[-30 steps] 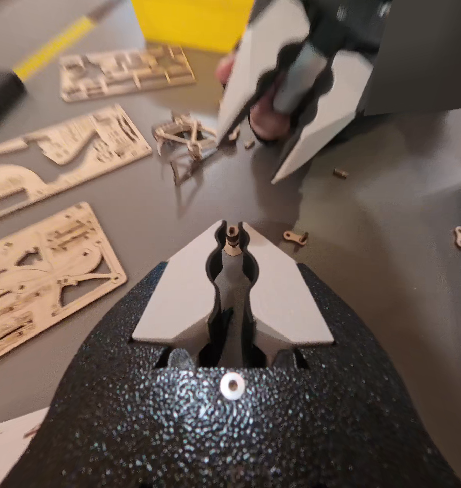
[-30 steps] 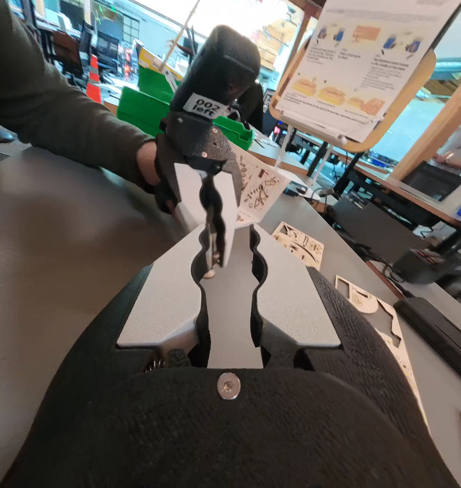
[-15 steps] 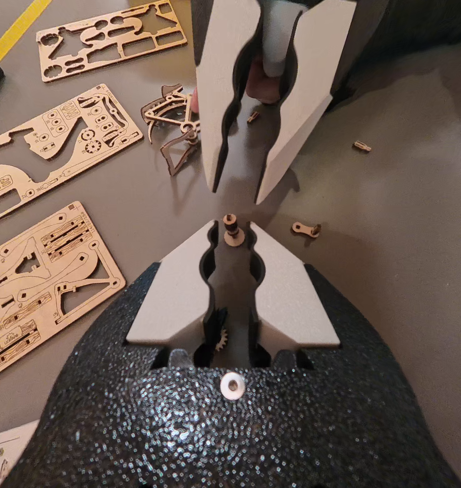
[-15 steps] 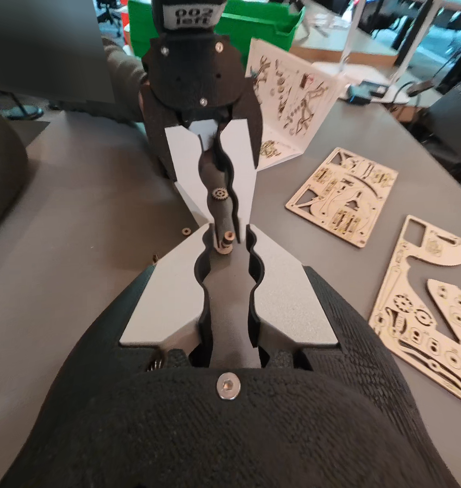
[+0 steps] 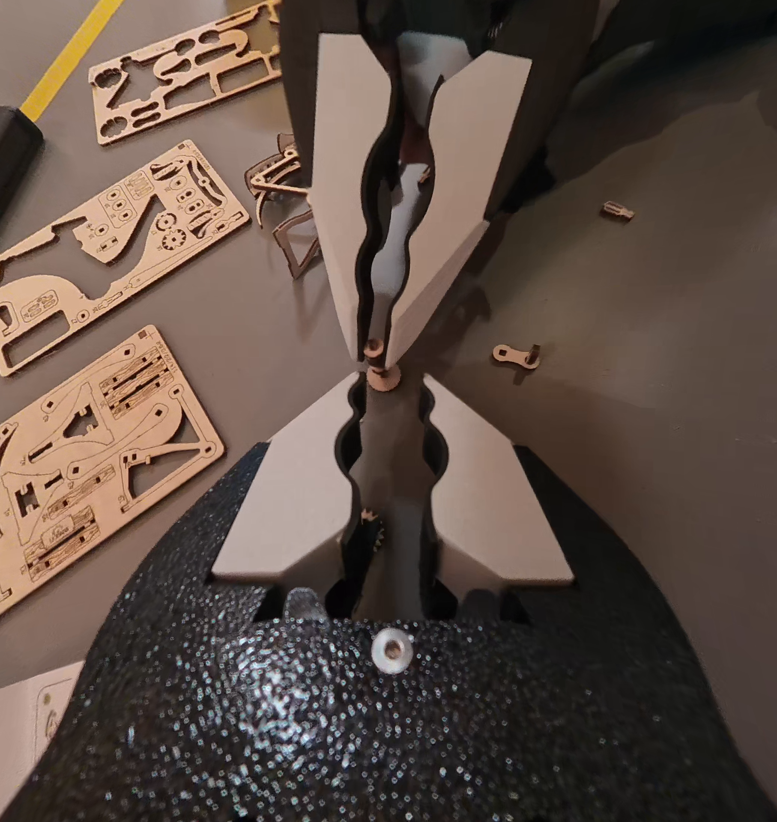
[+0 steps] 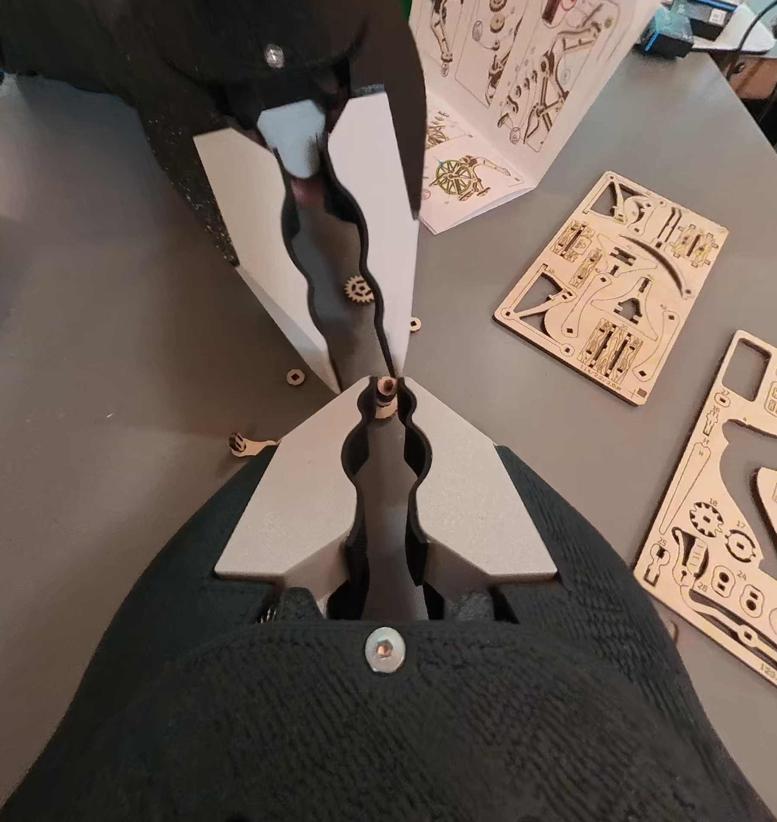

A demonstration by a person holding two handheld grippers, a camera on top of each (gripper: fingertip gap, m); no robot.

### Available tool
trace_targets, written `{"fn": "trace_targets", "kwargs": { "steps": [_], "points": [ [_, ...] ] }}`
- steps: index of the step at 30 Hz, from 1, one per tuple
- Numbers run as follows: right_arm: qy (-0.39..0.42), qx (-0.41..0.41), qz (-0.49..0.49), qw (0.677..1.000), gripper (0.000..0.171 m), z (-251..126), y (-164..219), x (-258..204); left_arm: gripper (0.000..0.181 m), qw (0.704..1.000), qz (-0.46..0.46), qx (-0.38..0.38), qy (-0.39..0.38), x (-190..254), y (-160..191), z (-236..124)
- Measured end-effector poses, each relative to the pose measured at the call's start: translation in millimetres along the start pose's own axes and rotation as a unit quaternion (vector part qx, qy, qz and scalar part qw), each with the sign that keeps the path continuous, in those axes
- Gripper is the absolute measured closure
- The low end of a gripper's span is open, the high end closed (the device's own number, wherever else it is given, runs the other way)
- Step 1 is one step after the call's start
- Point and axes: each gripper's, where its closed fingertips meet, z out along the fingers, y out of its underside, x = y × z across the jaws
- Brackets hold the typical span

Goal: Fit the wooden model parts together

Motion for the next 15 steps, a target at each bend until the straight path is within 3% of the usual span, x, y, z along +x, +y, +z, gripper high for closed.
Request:
{"fn": "trace_targets", "kwargs": {
  "steps": [15],
  "points": [
    [-0.011,-0.065,-0.064,0.996,0.164,3.5,1.5,-3.0,0.173,0.999,0.002,-0.039,0.016,-2.4,7.0,8.9]
  ]
}}
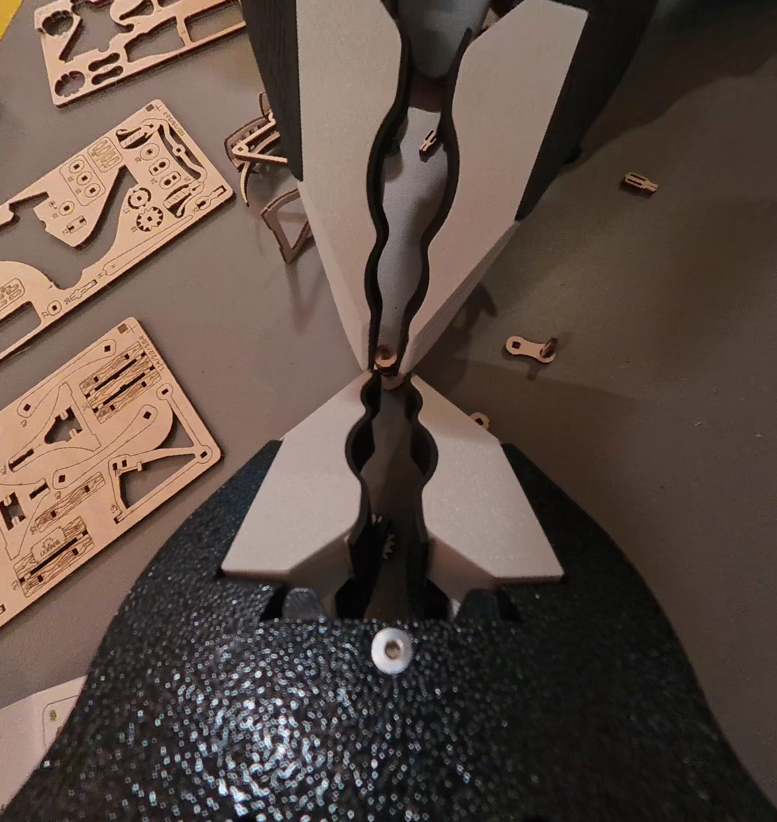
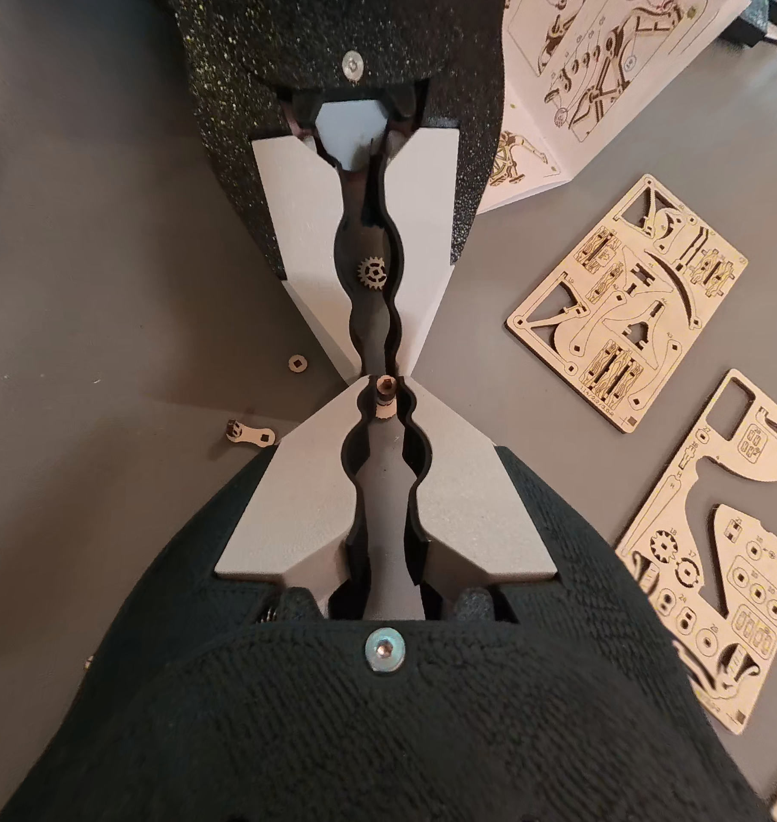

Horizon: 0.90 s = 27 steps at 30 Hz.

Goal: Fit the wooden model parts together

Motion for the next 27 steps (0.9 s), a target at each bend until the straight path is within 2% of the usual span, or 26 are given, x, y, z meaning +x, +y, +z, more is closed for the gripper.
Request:
{"fn": "trace_targets", "kwargs": {
  "steps": [5,7,8,10,13,15,18,22,25,27],
  "points": [
    [0.005,0.015,0.023,1.000,0.164,0,0,1,0.169,1.000,-0.003,0.011,-0.003,0,-1,0],
    [0.011,0.043,0.046,0.998,0.164,0,-1,3,0.167,0.999,0.007,0.014,-0.038,-4,-1,-4],
    [0.014,0.064,0.066,0.996,0.164,-3,-1,6,0.159,0.998,0.016,0.032,-0.055,-7,-6,-9],
    [0.018,0.129,0.104,0.986,0.164,-15,-12,14,0.146,0.991,0.017,0.095,-0.093,-14,-21,-25],
    [0.004,0.274,0.141,0.951,0.165,-47,-45,17,0.145,0.969,0.003,0.212,-0.127,-18,-47,-52],
    [-0.006,0.355,0.147,0.923,0.165,-66,-61,11,0.146,0.953,-0.006,0.283,-0.112,-7,-62,-65],
    [-0.013,0.422,0.150,0.894,0.165,-82,-76,-2,0.144,0.935,-0.020,0.344,-0.078,12,-74,-74],
    [-0.017,0.450,0.132,0.883,0.164,-90,-86,-21,0.166,0.913,-0.011,0.402,-0.071,29,-86,-89],
    [-0.011,0.456,0.116,0.882,0.165,-92,-90,-32,0.166,0.913,-0.014,0.406,-0.041,39,-86,-92],
    [0.000,0.438,0.106,0.893,0.164,-89,-86,-36,0.167,0.924,-0.016,0.380,-0.023,42,-81,-87]
  ]
}}
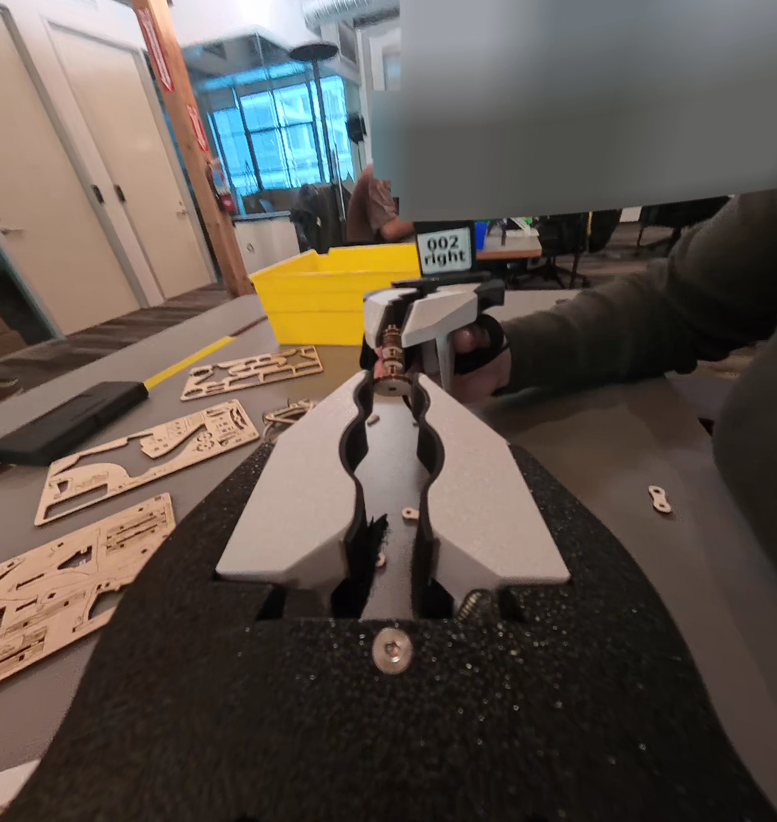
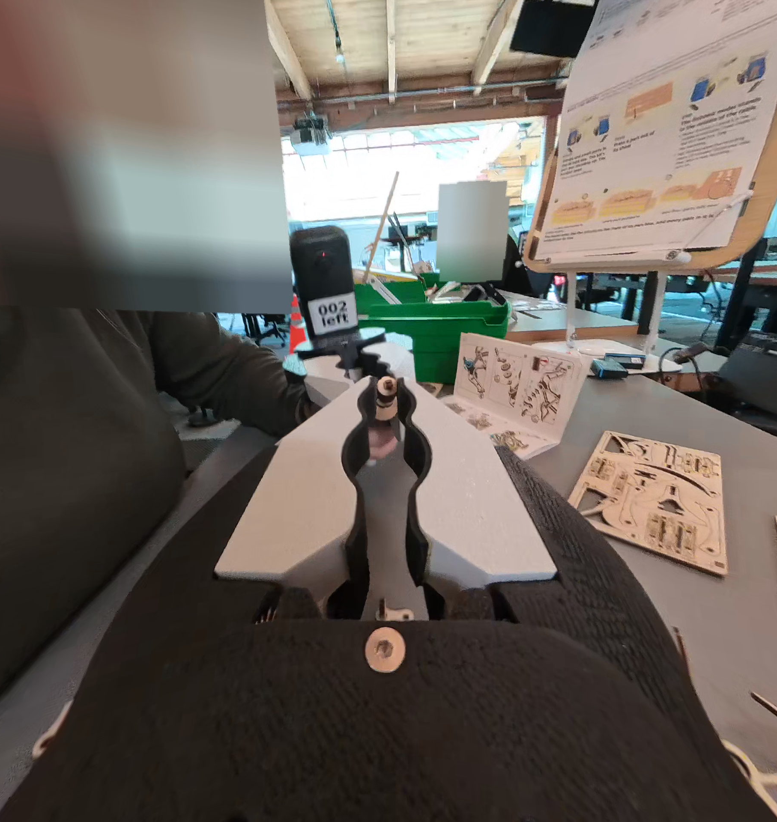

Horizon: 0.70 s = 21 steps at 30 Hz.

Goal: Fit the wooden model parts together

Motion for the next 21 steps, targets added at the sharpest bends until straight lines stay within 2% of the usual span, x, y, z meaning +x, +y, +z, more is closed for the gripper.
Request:
{"fn": "trace_targets", "kwargs": {
  "steps": [3,5,6,9,13,21],
  "points": [
    [0.010,-0.067,-0.046,0.997,0.161,-5,18,-3,0.166,0.998,0.016,-0.060,0.026,7,18,0],
    [0.013,-0.130,-0.082,0.988,0.148,-9,33,-6,0.167,0.993,0.029,-0.107,0.050,16,33,0],
    [0.011,-0.159,-0.097,0.982,0.147,-11,40,-9,0.166,0.989,0.034,-0.131,0.059,20,41,0],
    [-0.002,-0.226,-0.130,0.966,0.163,-17,59,-20,0.166,0.982,0.052,-0.166,0.079,28,55,-1],
    [-0.004,-0.264,-0.139,0.954,0.163,-25,72,-25,0.167,0.976,0.056,-0.187,0.092,32,65,-2],
    [-0.013,-0.276,-0.111,0.955,0.164,-33,82,-27,0.167,0.972,0.053,-0.200,0.107,35,74,-3]
  ]
}}
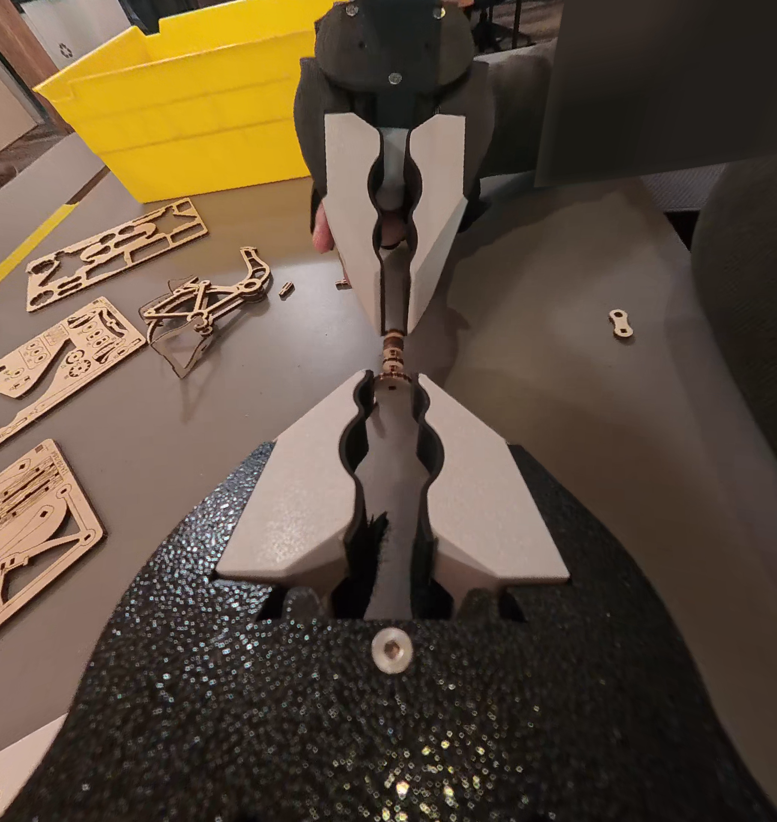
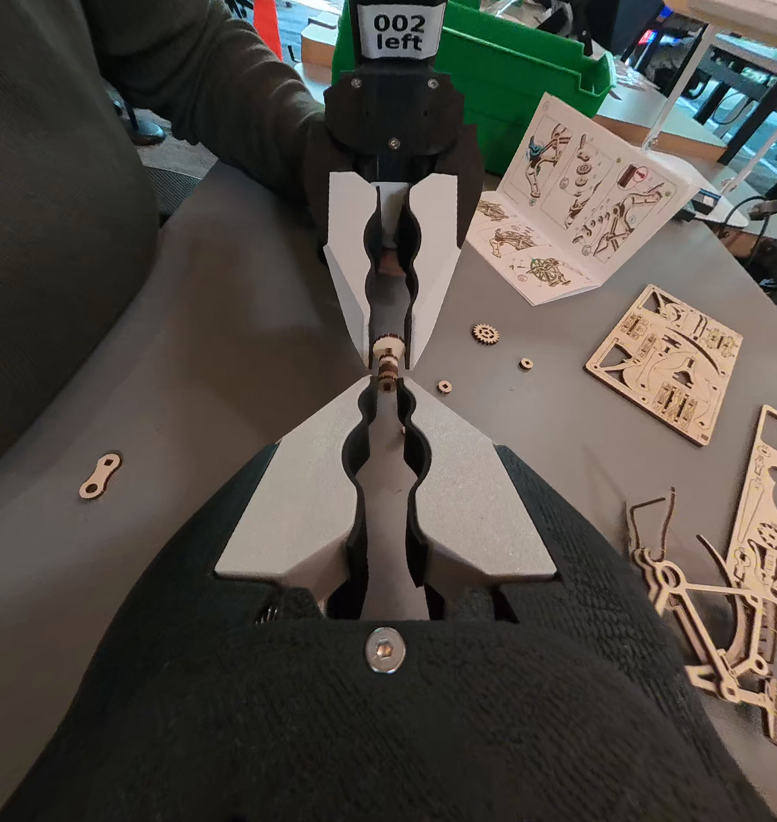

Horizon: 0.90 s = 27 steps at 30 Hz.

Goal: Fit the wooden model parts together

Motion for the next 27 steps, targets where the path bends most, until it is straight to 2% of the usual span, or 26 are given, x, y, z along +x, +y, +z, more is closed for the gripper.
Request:
{"fn": "trace_targets", "kwargs": {
  "steps": [9,13,16,21,27],
  "points": [
    [0.001,-0.004,0.007,1.000,0.164,2.8,2.6,0.5,0.167,1.000,0.001,-0.010,0.000,-0.3,2.7,1.3],
    [0.000,-0.010,0.014,1.000,0.153,1.7,5.2,1.9,0.166,1.000,0.003,-0.008,0.002,0.3,2.4,1.1],
    [-0.001,-0.008,0.006,1.000,0.163,1.9,4.1,0.0,0.166,1.000,0.001,-0.008,0.002,0.0,2.4,1.0],
    [0.000,-0.006,0.001,1.000,0.170,0.5,3.6,0.5,0.167,1.000,-0.002,-0.006,0.004,-0.4,2.1,0.3],
    [-0.003,0.006,0.004,1.000,0.170,0.9,0.0,-0.7,0.166,1.000,0.002,-0.013,0.006,0.7,3.9,1.3]
  ]
}}
